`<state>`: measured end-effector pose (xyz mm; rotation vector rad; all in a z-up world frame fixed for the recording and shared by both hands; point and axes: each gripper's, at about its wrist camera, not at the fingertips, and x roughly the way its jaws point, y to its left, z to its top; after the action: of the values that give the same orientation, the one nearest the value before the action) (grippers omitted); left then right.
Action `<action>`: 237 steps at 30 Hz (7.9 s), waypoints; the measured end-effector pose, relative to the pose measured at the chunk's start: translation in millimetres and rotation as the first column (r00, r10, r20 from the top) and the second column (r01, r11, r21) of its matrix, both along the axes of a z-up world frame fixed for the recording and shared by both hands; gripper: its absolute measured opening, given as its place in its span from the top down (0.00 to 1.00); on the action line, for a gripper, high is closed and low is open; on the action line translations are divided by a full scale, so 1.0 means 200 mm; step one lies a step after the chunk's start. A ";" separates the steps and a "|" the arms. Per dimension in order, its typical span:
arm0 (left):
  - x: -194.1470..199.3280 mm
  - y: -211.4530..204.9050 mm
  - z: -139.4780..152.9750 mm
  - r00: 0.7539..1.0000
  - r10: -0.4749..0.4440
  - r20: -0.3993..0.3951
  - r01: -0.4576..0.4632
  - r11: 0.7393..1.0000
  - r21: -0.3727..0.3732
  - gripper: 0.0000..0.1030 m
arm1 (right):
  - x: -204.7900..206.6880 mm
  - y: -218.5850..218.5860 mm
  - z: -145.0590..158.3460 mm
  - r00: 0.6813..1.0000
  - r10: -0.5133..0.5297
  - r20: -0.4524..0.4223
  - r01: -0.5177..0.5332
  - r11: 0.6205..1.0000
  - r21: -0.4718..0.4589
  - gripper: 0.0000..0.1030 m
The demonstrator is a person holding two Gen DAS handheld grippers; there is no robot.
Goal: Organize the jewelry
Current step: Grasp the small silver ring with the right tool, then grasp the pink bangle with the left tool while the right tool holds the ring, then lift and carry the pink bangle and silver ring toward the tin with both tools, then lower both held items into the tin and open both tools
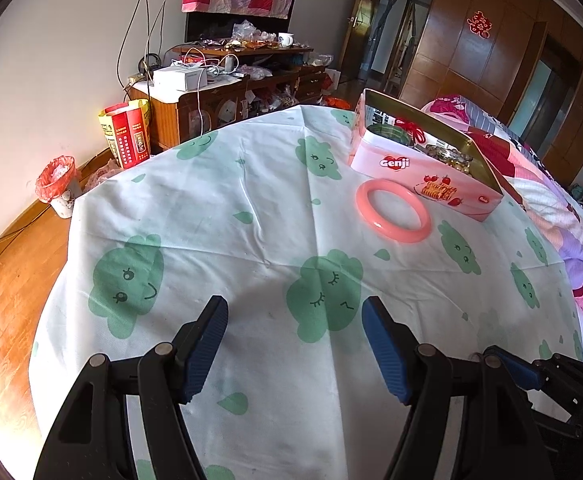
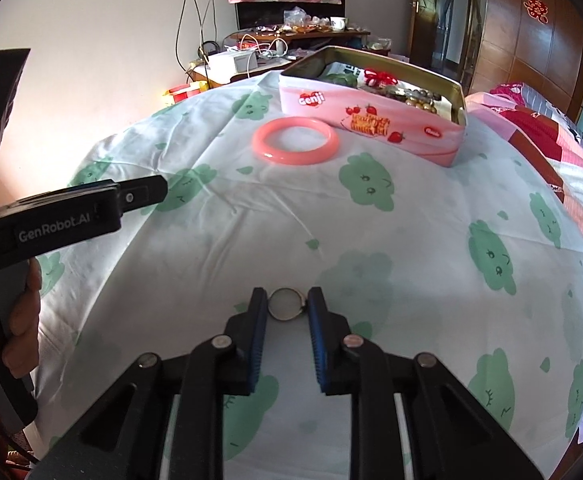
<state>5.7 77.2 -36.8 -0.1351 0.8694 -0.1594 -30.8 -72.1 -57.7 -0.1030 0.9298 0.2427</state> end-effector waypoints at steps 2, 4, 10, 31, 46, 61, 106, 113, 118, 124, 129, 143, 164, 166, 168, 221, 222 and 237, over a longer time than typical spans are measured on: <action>0.00 0.01 0.00 1.000 0.001 -0.001 -0.001 1.000 0.001 0.32 | 0.00 -0.01 0.00 1.000 -0.010 0.000 0.010 1.000 0.002 0.77; 0.00 0.00 0.01 1.000 -0.001 -0.003 0.001 1.000 0.007 0.32 | 0.00 -0.03 0.00 1.000 -0.024 -0.001 0.024 1.000 0.010 0.77; 0.01 -0.01 0.00 1.000 -0.017 -0.014 0.017 1.000 0.019 0.32 | 0.09 -0.09 0.00 0.997 -0.076 0.005 0.076 0.997 0.002 0.77; 0.43 -0.25 0.03 0.996 -0.088 0.018 0.088 0.996 0.029 0.33 | 0.41 -0.39 0.05 0.965 -0.248 0.088 0.228 0.955 0.190 0.77; 0.46 -0.33 0.01 0.990 -0.144 0.004 0.143 0.982 0.122 0.91 | 0.41 -0.42 0.05 0.965 -0.250 0.082 0.227 0.948 0.223 0.77; 0.23 -0.26 0.17 0.950 -0.116 0.291 0.118 0.993 0.012 0.91 | 0.34 -0.41 0.13 0.937 -0.274 0.217 0.225 0.948 0.225 0.77; 0.12 -0.37 0.12 0.960 -0.123 0.252 0.127 0.992 0.004 0.91 | 0.28 -0.67 0.10 0.914 -0.390 0.116 0.343 0.892 0.294 0.73; 0.12 -0.37 0.12 0.961 -0.122 0.248 0.126 0.992 -0.003 0.91 | 0.37 -0.60 0.06 0.951 -0.305 0.052 0.284 0.927 0.244 0.73; 0.13 -0.37 0.11 0.963 -0.118 0.241 0.124 0.992 -0.008 0.91 | 0.46 -0.46 0.01 0.968 -0.245 0.046 0.243 0.969 0.044 0.62; 0.13 -0.37 0.11 0.963 -0.124 0.241 0.128 0.992 -0.003 0.91 | 0.46 -0.48 0.00 0.961 -0.270 0.052 0.270 0.963 0.011 0.78; 0.13 -0.37 0.11 0.963 -0.122 0.241 0.127 0.992 -0.004 0.91 | 0.44 -0.56 0.01 0.956 -0.291 0.039 0.286 0.954 0.094 0.91; 0.14 -0.37 0.10 0.968 -0.121 0.220 0.127 0.992 -0.011 0.91 | 0.48 -0.57 0.09 0.960 -0.255 0.118 0.243 0.964 0.106 0.32; 0.16 -0.36 0.08 0.972 -0.120 0.204 0.129 0.991 -0.036 0.91 | 0.42 -0.54 0.10 0.963 -0.210 0.167 0.191 0.974 0.119 0.79; 0.15 -0.36 0.09 0.970 -0.121 0.213 0.132 0.990 -0.039 0.91 | 0.39 -0.52 0.14 0.956 -0.208 0.205 0.183 0.974 0.133 0.79; 0.15 -0.36 0.10 0.967 -0.123 0.223 0.136 0.990 -0.040 0.91 | 0.37 -0.51 0.18 0.949 -0.208 0.238 0.176 0.973 0.150 0.79; 0.96 -0.63 0.12 0.971 -0.095 0.220 0.092 0.995 0.026 0.91 | 1.13 -0.56 0.19 0.860 -0.429 0.277 0.401 0.903 0.153 0.79; 0.96 -0.64 0.12 0.971 -0.096 0.220 0.091 0.995 0.034 0.91 | 1.13 -0.56 0.19 0.860 -0.427 0.278 0.400 0.904 0.152 0.79; 0.91 -0.67 0.14 0.968 -0.083 0.239 0.070 0.996 0.062 0.36 | 1.00 -0.53 0.25 0.804 -0.443 0.397 0.385 0.896 0.221 0.14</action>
<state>186.7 -56.3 -9.2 -0.0314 0.6355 -0.2203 169.6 -178.7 -7.4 0.1656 0.4607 -0.1312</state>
